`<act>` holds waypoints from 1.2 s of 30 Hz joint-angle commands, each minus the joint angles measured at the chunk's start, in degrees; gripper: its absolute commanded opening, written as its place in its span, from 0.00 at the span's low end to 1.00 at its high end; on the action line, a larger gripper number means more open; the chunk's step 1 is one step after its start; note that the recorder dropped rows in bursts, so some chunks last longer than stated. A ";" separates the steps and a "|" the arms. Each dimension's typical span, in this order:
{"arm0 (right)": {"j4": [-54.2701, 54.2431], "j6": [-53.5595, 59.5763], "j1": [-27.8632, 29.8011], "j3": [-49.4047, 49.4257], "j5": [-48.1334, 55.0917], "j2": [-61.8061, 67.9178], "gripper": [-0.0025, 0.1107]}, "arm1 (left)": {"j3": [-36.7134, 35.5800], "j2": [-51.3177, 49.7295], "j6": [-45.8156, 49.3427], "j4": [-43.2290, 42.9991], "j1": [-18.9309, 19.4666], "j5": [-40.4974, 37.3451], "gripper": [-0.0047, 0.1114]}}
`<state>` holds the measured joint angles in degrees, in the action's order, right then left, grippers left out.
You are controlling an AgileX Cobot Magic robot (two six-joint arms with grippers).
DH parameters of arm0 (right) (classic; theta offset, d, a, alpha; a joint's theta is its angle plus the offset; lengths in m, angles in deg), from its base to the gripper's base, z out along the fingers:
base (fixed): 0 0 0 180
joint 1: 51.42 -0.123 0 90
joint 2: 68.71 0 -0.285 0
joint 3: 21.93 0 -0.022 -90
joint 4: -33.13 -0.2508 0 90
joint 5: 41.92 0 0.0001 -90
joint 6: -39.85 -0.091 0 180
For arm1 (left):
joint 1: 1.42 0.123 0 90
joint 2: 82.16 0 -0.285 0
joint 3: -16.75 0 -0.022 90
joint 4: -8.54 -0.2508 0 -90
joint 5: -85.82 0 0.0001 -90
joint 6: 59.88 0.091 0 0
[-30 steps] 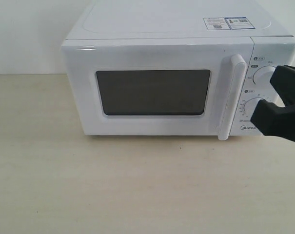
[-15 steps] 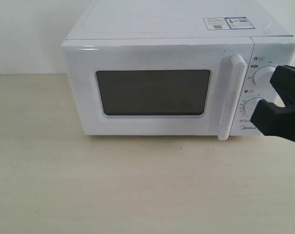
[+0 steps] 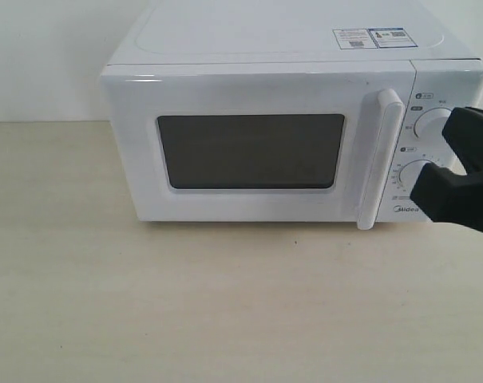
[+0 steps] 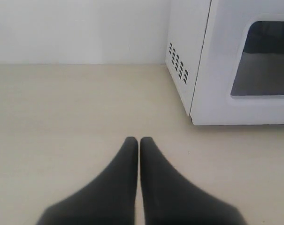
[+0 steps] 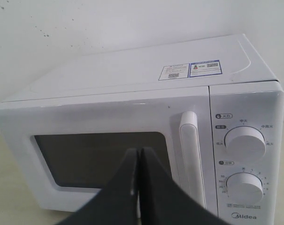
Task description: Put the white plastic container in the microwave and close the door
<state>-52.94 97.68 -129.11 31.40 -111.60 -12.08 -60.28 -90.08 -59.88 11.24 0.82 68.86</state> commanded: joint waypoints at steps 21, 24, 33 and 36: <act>0.47 -0.08 -0.12 0.07 -0.28 -0.20 0.02 | -0.19 0.13 -0.93 -1.22 2.26 -0.71 0.07; 0.47 -0.08 -0.12 0.07 -0.28 -0.20 0.02 | -0.19 0.13 -0.93 -1.22 2.26 -0.71 0.07; 0.47 -0.08 -0.12 0.07 -0.28 -0.20 0.02 | -0.19 0.13 -0.93 -1.22 2.26 -0.71 0.07; 0.47 -0.08 -0.12 0.07 -0.28 -0.20 0.02 | -0.19 0.13 -0.81 -1.22 2.24 -0.71 0.07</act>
<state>-52.94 97.68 -129.11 31.40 -111.60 -12.08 -60.28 -90.08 -60.82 10.04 2.89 68.26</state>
